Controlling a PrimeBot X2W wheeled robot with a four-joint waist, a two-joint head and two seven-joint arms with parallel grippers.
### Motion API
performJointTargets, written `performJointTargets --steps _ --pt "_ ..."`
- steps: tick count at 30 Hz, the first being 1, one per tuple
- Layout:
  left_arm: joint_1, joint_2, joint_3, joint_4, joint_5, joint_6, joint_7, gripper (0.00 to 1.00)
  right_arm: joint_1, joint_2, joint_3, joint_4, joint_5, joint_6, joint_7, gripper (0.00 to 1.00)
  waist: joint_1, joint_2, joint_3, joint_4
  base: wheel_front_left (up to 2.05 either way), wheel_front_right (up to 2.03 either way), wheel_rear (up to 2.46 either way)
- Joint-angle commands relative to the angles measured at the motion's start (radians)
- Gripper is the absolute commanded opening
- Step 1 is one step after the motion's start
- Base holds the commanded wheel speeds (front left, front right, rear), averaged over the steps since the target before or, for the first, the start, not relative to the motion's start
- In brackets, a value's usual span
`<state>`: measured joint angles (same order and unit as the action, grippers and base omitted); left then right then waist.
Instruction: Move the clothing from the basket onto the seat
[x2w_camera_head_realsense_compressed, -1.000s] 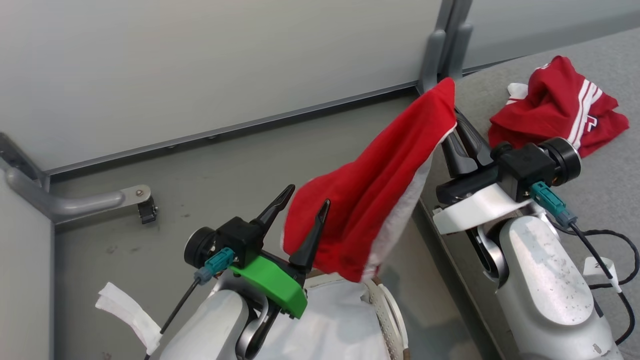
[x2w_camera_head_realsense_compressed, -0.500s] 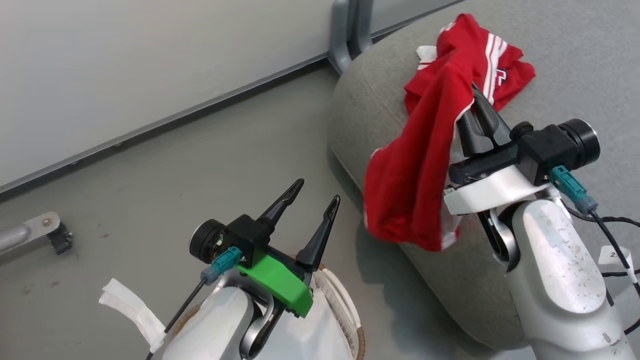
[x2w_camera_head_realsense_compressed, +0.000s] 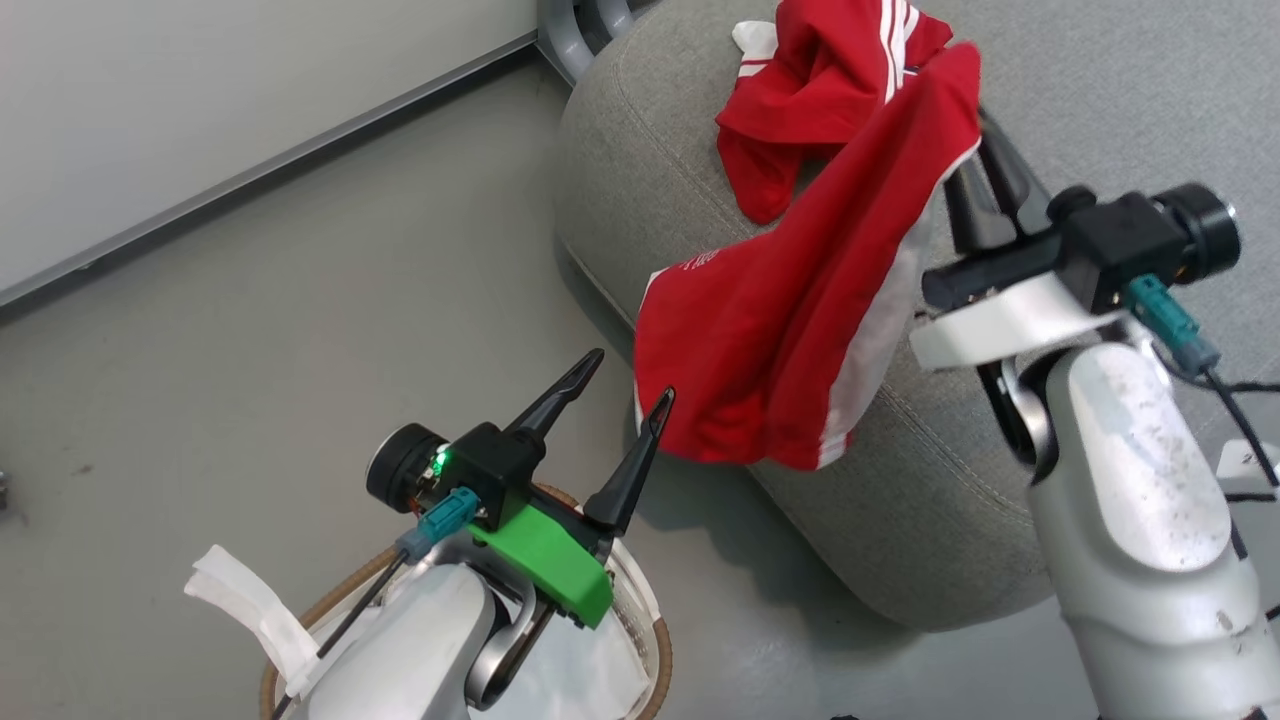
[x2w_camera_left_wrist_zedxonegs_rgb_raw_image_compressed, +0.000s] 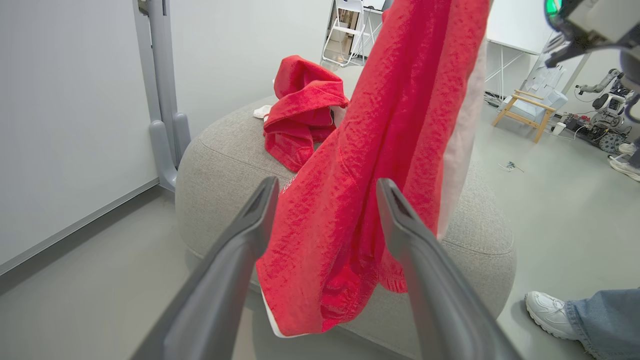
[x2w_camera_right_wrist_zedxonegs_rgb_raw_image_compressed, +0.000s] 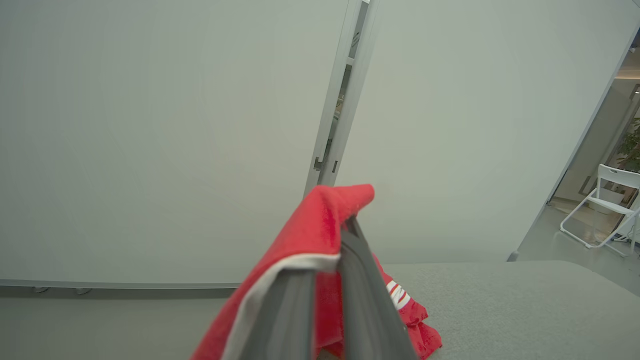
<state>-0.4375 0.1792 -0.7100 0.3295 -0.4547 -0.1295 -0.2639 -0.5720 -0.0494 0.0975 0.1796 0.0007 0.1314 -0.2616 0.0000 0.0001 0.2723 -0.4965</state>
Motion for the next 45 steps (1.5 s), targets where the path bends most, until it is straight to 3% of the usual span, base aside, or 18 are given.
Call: performJointTargets --steps 1,6,10,19,23,27,35,45 --pt "-0.014 0.013 0.008 -0.003 0.007 -0.002 -0.001 1.0 -0.045 -0.002 -0.015 0.006 -0.02 -0.001 -0.005 0.0 0.0 -0.0001 0.022 0.007 0.0 0.0 0.0" --pt "-0.005 0.017 0.028 -0.017 0.01 -0.002 -0.001 1.0 -0.22 -0.043 -0.07 0.038 -0.073 -0.001 -0.005 0.0 0.0 -0.0001 0.047 0.042 0.0 0.0 0.0" --pt "0.001 0.015 0.033 -0.024 0.016 -0.002 -0.001 1.0 -0.382 -0.129 -0.125 0.076 -0.093 -0.001 -0.005 0.0 0.0 -0.0001 0.062 0.083 0.0 0.0 0.0" --pt "-0.002 0.018 0.057 -0.047 0.034 -0.002 -0.001 1.0 -0.715 -0.388 -0.249 0.263 -0.159 -0.001 0.009 0.0 0.0 -0.0001 0.114 0.165 0.0 0.0 0.0" --pt "-0.021 0.022 0.071 -0.059 0.046 -0.002 -0.001 1.0 -0.807 -0.471 -0.29 0.355 -0.177 -0.001 0.033 0.0 0.0 -0.0001 0.161 0.188 0.0 0.0 0.0" --pt "-0.041 0.027 0.077 -0.073 0.059 -0.002 -0.001 1.0 -0.847 -0.515 -0.333 0.456 -0.188 -0.001 0.035 0.0 0.0 -0.0001 0.215 0.208 0.0 0.0 0.0" --pt "-0.085 0.049 0.082 -0.084 0.075 -0.002 -0.001 1.0 -0.78 -0.495 -0.455 0.617 -0.223 -0.001 0.005 0.0 0.0 -0.0001 0.311 0.237 0.0 0.0 0.0" --pt "-0.092 0.079 0.092 -0.089 0.096 -0.002 -0.001 1.0 -0.626 -0.355 -0.585 0.671 -0.302 -0.001 -0.005 0.0 0.0 -0.0001 0.378 0.243 0.0 0.0 0.0"
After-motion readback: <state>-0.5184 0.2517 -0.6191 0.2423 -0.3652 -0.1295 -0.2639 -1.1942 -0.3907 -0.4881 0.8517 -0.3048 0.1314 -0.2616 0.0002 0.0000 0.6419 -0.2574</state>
